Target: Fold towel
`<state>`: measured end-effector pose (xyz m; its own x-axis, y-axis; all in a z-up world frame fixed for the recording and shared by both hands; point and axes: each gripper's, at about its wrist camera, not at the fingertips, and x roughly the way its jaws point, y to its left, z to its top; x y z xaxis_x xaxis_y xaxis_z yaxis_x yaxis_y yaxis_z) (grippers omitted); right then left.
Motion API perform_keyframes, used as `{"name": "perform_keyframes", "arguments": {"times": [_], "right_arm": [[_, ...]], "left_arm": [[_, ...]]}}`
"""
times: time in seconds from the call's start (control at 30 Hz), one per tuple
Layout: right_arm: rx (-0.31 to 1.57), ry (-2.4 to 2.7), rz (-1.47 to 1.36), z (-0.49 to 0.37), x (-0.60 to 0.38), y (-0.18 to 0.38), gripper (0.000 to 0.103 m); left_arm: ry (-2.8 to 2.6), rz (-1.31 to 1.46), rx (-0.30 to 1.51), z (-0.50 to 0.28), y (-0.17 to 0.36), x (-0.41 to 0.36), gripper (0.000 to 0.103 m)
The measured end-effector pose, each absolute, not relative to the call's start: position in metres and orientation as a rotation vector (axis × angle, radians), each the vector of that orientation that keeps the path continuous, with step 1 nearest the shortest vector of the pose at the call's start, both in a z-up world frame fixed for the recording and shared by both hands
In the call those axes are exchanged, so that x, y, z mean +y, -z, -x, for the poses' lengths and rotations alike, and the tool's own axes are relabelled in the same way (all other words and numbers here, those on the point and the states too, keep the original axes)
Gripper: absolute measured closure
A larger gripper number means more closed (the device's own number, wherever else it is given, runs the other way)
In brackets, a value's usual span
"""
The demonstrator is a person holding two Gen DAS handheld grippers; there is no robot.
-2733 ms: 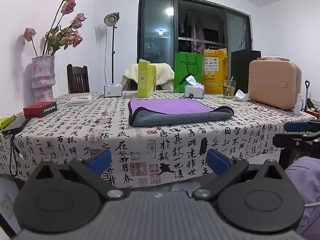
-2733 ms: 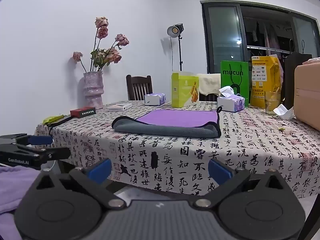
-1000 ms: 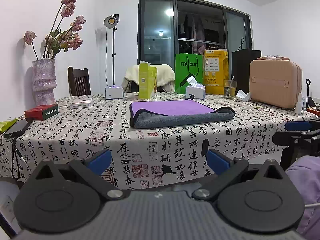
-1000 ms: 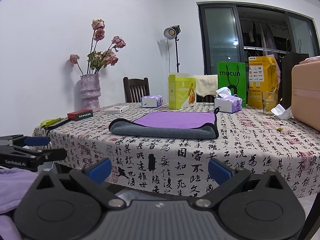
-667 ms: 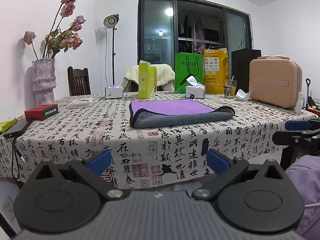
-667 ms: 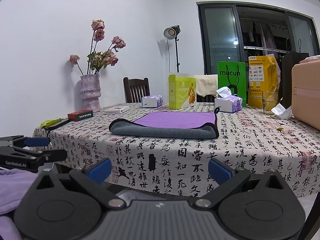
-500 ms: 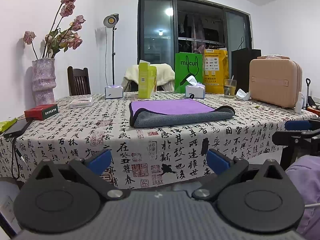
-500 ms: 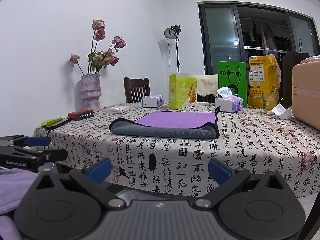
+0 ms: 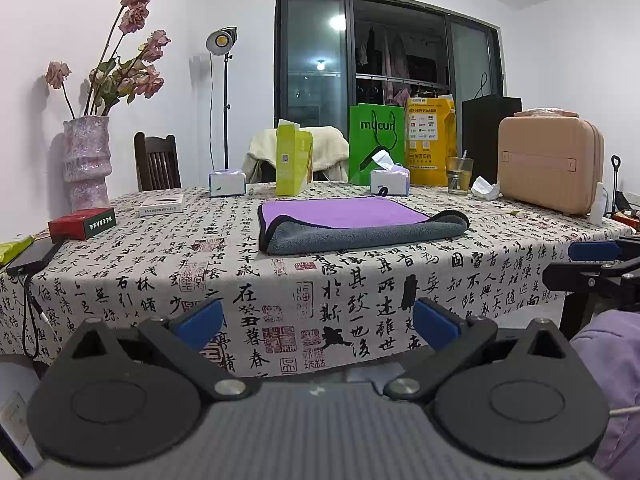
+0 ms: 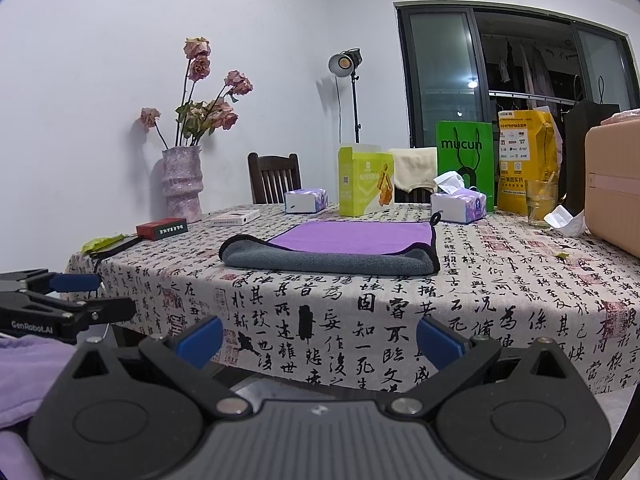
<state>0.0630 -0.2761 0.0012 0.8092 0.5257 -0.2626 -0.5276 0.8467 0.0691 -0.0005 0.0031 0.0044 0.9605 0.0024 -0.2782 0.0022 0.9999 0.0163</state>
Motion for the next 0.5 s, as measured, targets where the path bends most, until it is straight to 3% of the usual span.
{"name": "perform_keyframes", "arguments": {"times": [0.5], "right_arm": [[0.284, -0.563, 0.004, -0.0645, -0.2744, 0.0007, 0.000]], "left_arm": [[0.004, -0.017, 0.288, 0.0002, -0.0024, 0.0023, 0.000]]}}
